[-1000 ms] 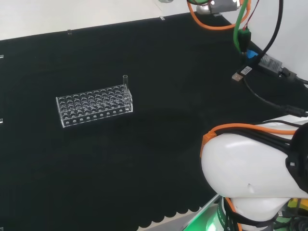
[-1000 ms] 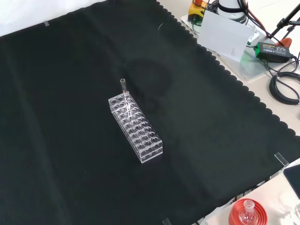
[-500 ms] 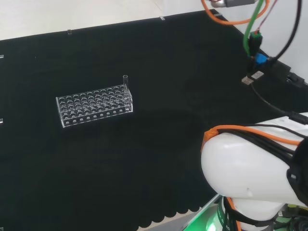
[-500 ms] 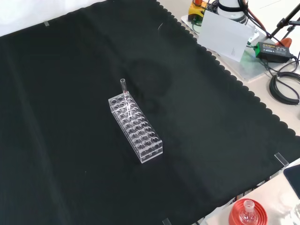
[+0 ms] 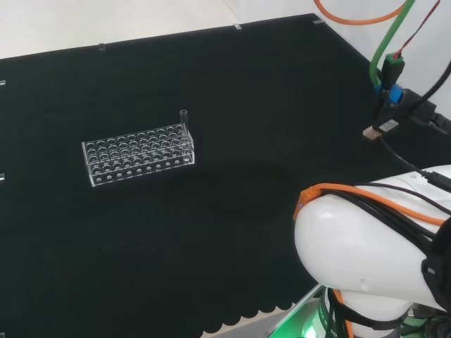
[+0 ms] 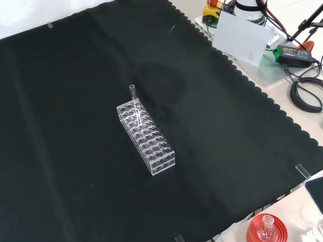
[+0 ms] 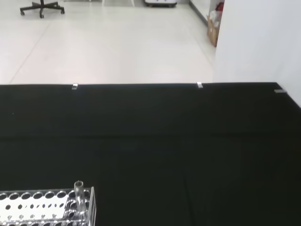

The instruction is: Pick up the test tube.

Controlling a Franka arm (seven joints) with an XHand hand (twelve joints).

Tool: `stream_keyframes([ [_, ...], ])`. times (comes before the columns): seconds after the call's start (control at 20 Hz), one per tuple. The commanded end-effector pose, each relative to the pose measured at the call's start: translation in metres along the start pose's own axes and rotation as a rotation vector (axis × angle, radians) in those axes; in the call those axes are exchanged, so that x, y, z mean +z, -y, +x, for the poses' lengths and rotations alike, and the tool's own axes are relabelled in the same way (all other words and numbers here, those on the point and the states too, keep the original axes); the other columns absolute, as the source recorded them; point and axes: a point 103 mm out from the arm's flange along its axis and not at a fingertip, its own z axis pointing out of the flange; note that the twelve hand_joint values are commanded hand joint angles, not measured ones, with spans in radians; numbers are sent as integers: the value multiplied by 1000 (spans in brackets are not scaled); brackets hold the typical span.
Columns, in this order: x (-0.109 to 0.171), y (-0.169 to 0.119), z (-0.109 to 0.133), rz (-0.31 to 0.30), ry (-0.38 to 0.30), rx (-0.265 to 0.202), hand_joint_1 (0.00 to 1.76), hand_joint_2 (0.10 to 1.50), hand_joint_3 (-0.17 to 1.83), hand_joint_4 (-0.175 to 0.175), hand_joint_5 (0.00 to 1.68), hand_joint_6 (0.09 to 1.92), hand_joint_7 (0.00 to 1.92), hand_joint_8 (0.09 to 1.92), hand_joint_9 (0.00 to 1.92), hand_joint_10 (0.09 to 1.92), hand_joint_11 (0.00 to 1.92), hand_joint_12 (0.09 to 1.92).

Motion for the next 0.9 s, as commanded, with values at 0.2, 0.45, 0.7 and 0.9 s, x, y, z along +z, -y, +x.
stream_keyframes([
  [0.2,24,-31,7,86,-30,-4,754,1037,-160,-30,229,123,178,787,92,952,0,1292],
  [0.45,43,-48,13,142,-84,-5,845,1023,-175,-25,276,133,198,791,113,947,0,1316],
  [0.7,62,-62,23,206,-112,-28,849,979,-175,-13,345,162,240,795,144,942,0,1338],
  [0.9,78,-75,30,278,-131,-49,819,981,-175,4,353,171,211,791,124,940,0,1321],
])
